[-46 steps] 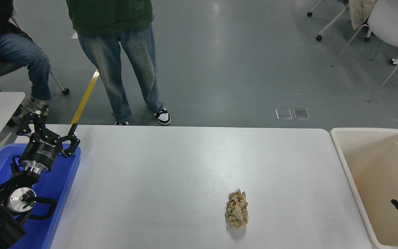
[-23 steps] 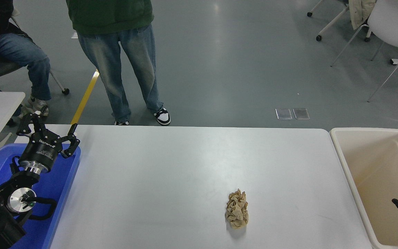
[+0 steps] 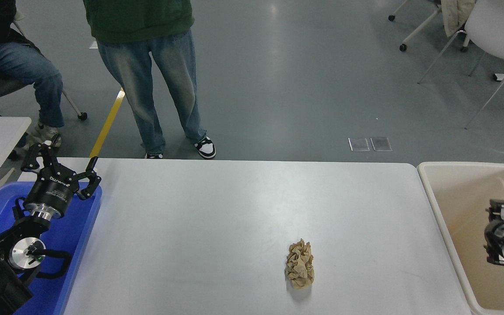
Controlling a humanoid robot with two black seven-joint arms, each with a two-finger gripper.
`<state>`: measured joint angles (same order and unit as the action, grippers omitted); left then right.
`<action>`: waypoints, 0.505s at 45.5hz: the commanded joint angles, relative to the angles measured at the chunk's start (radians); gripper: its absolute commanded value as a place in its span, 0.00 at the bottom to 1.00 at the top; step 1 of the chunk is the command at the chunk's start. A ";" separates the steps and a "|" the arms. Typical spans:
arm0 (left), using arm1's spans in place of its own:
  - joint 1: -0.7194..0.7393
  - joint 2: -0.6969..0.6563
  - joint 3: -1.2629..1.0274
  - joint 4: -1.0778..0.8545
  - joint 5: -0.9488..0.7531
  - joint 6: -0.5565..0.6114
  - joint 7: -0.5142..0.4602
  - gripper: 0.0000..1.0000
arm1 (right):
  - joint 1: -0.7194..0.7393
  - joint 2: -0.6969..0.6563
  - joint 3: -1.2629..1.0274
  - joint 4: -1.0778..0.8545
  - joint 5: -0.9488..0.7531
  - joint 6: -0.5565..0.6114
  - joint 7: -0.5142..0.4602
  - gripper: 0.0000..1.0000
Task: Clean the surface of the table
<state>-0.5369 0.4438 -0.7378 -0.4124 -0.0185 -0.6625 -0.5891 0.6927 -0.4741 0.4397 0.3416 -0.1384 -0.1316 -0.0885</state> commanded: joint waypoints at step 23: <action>0.000 0.000 0.000 0.000 0.000 0.001 0.000 1.00 | -0.147 -0.018 0.493 0.451 -0.142 0.313 0.464 1.00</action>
<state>-0.5369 0.4434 -0.7378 -0.4126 -0.0184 -0.6614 -0.5890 0.6044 -0.5292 0.8559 0.6727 -0.2128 0.1341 0.1421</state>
